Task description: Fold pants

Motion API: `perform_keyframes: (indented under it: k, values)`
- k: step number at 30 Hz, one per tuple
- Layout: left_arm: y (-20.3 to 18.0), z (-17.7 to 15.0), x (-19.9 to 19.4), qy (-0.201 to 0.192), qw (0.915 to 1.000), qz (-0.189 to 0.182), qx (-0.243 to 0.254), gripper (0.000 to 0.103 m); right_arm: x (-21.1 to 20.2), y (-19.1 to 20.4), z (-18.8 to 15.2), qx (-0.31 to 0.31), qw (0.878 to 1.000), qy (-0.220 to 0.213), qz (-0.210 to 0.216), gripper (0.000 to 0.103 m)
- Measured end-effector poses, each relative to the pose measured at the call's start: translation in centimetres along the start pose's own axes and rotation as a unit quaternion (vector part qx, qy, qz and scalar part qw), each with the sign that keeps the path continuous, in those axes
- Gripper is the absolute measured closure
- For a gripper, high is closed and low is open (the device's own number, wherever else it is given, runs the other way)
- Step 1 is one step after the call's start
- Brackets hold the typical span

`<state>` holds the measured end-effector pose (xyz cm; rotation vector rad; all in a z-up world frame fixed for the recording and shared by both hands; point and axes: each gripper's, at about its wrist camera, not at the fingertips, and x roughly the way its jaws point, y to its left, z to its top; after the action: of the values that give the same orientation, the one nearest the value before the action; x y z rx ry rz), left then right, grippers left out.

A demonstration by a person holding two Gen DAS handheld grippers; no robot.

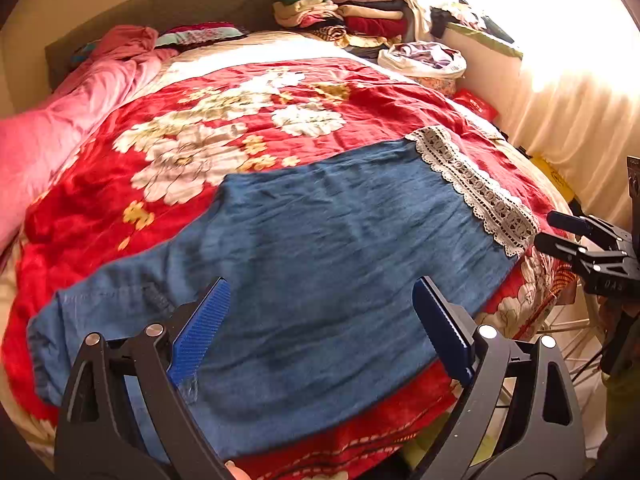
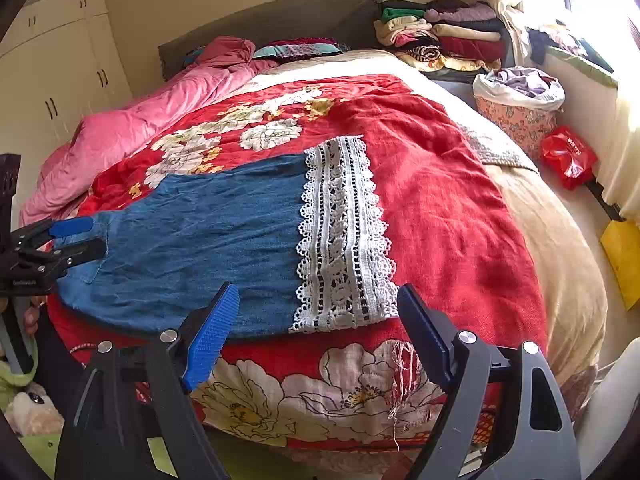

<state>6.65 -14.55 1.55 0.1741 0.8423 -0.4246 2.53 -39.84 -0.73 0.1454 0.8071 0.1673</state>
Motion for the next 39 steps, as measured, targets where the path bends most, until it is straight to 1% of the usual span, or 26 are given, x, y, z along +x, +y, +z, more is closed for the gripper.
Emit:
perform_keyframes:
  k: [8, 10, 14, 19, 23, 27, 32, 33, 36, 37, 38, 39]
  values:
    - [-2.7, 3.8, 3.4, 0.019, 0.9984, -0.022, 0.049, 0.016, 1.3, -1.3, -0.5, 0.023, 1.000, 0.006, 0.007, 0.023]
    - [-3.3, 4.9, 4.4, 0.022, 0.9975, -0.032, 0.058, 0.016, 1.5, -1.6, -0.5, 0.029, 1.000, 0.005, 0.009, 0.023]
    - [-4.4, 6.8, 6.4, 0.019, 0.9947, -0.035, 0.095, 0.015, 2.5, -2.0, -0.6, 0.039, 0.999, 0.004, 0.015, 0.023]
    - [-5.0, 9.3, 9.5, 0.029, 0.9914, -0.039, 0.121, 0.015, 3.5, -2.2, -0.5, 0.048, 0.999, 0.004, 0.022, 0.023]
    - [-5.6, 11.0, 11.8, 0.031, 0.9887, -0.056, 0.136, 0.015, 4.0, -2.4, -0.4, 0.049, 0.999, 0.003, 0.020, 0.023]
    - [-5.9, 12.1, 14.5, 0.046, 0.9865, -0.062, 0.145, 0.015, 4.3, -2.8, -0.4, 0.053, 0.998, 0.003, 0.022, 0.023]
    - [-6.2, 12.9, 16.8, 0.061, 0.9834, -0.093, 0.143, 0.015, 4.7, -3.0, -0.2, 0.050, 0.999, 0.005, 0.022, 0.023]
    - [-6.4, 12.9, 17.1, 0.064, 0.9823, -0.099, 0.146, 0.016, 4.8, -3.0, -0.2, 0.049, 0.999, 0.006, 0.022, 0.023]
    - [-6.9, 12.7, 17.9, 0.072, 0.9785, -0.115, 0.156, 0.029, 5.1, -2.9, -0.1, 0.052, 0.998, 0.004, 0.020, 0.024]
    - [-7.1, 12.6, 18.0, 0.071, 0.9772, -0.122, 0.159, 0.035, 5.1, -2.8, 0.0, 0.052, 0.998, 0.003, 0.020, 0.032]
    - [-7.2, 12.5, 18.1, 0.071, 0.9760, -0.128, 0.161, 0.039, 5.1, -2.7, 0.0, 0.050, 0.999, 0.003, 0.020, 0.040]
    - [-7.3, 12.5, 18.1, 0.071, 0.9749, -0.135, 0.162, 0.046, 5.0, -2.5, 0.1, 0.046, 0.999, 0.001, 0.020, 0.041]
